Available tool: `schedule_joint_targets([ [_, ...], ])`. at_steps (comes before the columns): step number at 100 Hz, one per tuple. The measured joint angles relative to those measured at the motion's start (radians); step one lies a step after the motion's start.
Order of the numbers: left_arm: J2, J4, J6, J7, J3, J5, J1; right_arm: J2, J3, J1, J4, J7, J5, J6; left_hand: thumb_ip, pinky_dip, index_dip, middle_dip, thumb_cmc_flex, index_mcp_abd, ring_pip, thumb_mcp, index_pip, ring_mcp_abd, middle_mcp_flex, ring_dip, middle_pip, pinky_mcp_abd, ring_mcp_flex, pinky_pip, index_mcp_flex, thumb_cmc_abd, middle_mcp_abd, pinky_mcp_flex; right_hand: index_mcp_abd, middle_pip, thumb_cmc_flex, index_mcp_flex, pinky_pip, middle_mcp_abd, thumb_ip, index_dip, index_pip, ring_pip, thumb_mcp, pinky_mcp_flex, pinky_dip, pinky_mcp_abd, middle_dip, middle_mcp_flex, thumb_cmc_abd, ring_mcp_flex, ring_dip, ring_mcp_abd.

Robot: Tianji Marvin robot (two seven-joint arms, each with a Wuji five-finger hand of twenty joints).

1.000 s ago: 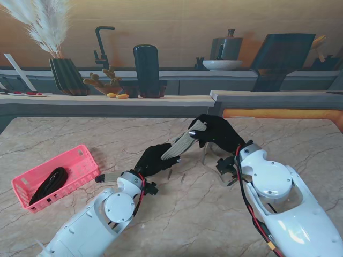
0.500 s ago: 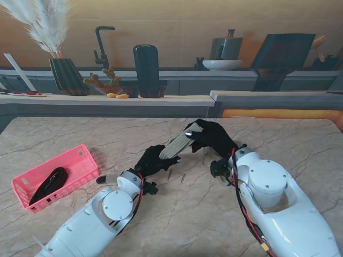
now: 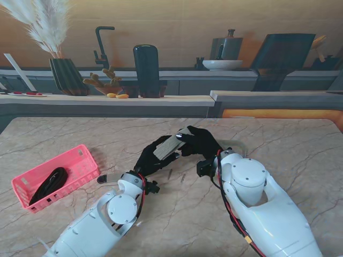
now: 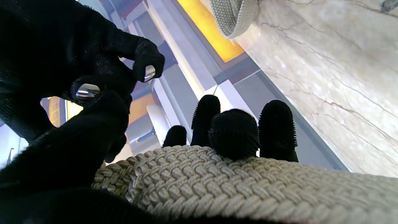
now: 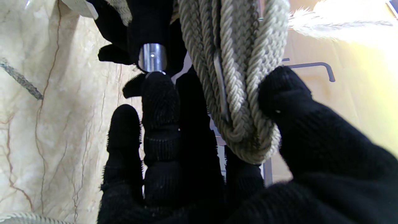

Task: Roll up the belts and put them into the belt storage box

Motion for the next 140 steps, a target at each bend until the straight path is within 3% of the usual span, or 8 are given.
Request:
schedule_joint_targets([
  [15,-0.003,0.003,-0.013,0.011,-0.001,-0.001,0.003,-0.012,-0.014,0.007,0.011,-0.026,0.013,0.007,0.001,0.013,-0.024,-0.051,-0.037,0.001,-0.059,-0.001,-0.047,-0.01,-0.166,0.034,-0.092,-0.009,-0.115,-0.058,-0.135,0.0,-0.009,-0.081,0.016,0.014,0.0,0.0,0.006,-0.002,0.0,0.0,0.0,0.024,-0.008,-0.003,0.0,0.0,0.008,-0.003,0.01,0.0,0.007,0.0],
  [35,-0.004,0.01,-0.023,0.034,0.001,0.017,0.005,-0.016,-0.034,0.02,0.03,-0.03,0.02,0.028,0.015,0.034,-0.117,-0.115,-0.051,-0.048,-0.688,-0.054,-0.279,0.04,-0.495,-0.057,-0.239,0.004,-0.588,-0.255,-0.233,0.004,-0.023,-0.328,0.037,0.035,-0.001,0.0,0.012,-0.002,-0.001,0.001,0.0,0.075,-0.02,-0.01,0.001,0.0,0.011,-0.007,0.021,-0.012,0.033,0.012],
  [56,-0.006,-0.001,-0.035,0.047,-0.007,0.02,0.02,-0.035,-0.05,0.033,0.058,-0.064,0.072,0.067,0.024,0.034,-0.088,-0.125,-0.051,-0.128,-0.927,-0.079,-0.399,0.041,-0.58,-0.172,-0.255,0.003,-0.766,-0.363,-0.258,0.027,-0.032,-0.407,0.081,0.05,-0.002,0.0,0.019,-0.002,-0.001,0.001,0.0,0.061,-0.032,-0.021,0.005,0.0,0.011,-0.017,0.04,-0.027,0.022,0.012],
  [79,-0.005,-0.042,-0.059,0.045,-0.021,-0.003,0.051,-0.054,-0.07,0.059,0.1,-0.074,0.101,0.098,0.024,0.024,0.009,-0.125,-0.051,-0.239,-0.956,-0.094,-0.393,0.033,-0.585,-0.208,-0.255,0.002,-0.802,-0.398,-0.259,0.049,-0.034,-0.419,0.104,0.059,-0.016,0.0,0.028,-0.002,-0.001,-0.011,0.0,0.061,-0.055,-0.026,0.012,0.0,0.011,-0.025,0.05,-0.035,0.022,0.014],
  [108,-0.005,-0.065,-0.058,0.049,-0.023,-0.009,0.064,-0.054,-0.081,0.077,0.121,-0.04,0.12,0.109,0.044,0.024,0.086,-0.125,0.13,-0.17,-0.953,-0.246,-0.02,-0.003,-0.439,-0.218,-0.223,0.002,-0.774,-0.377,-0.256,0.178,-0.078,-0.417,0.127,0.069,-0.023,-0.01,0.028,-0.002,-0.001,-0.012,0.0,0.061,-0.056,-0.036,0.012,0.0,0.011,-0.029,0.073,-0.045,0.022,0.015],
  [120,-0.005,-0.068,-0.053,0.062,-0.023,-0.005,0.064,-0.046,-0.078,0.079,0.124,0.011,0.135,0.118,0.044,0.032,0.087,-0.126,0.155,-0.137,-0.932,-0.266,0.063,-0.009,-0.337,-0.224,-0.193,0.002,-0.709,-0.341,-0.173,0.199,-0.084,-0.398,0.132,0.071,-0.023,-0.025,0.028,0.005,-0.002,-0.012,0.0,0.061,-0.063,-0.038,0.012,0.0,0.011,-0.029,0.086,-0.047,0.022,0.022],
  [131,-0.007,-0.072,-0.051,0.074,-0.023,-0.002,0.065,-0.033,-0.069,0.08,0.126,0.073,0.151,0.144,0.044,0.033,0.088,-0.109,0.243,-0.136,-0.895,-0.432,0.14,-0.01,-0.247,-0.231,-0.174,0.001,-0.665,-0.298,-0.087,0.209,-0.081,-0.378,0.161,0.072,-0.024,-0.039,0.028,0.012,-0.002,-0.012,0.0,0.063,-0.085,-0.038,0.012,0.0,0.011,-0.029,0.128,-0.049,0.022,0.031],
  [140,-0.008,-0.083,-0.051,0.073,-0.027,-0.02,0.07,-0.023,-0.064,0.085,0.127,0.112,0.163,0.175,0.044,0.034,0.088,-0.099,0.383,-0.141,-0.882,-0.685,0.193,-0.01,-0.199,-0.231,-0.169,0.001,-0.662,-0.284,-0.025,0.243,-0.08,-0.376,0.162,0.074,-0.026,-0.048,0.032,0.022,-0.003,-0.011,-0.012,0.073,-0.126,-0.038,0.012,0.0,0.011,-0.029,0.162,-0.051,0.022,0.043],
])
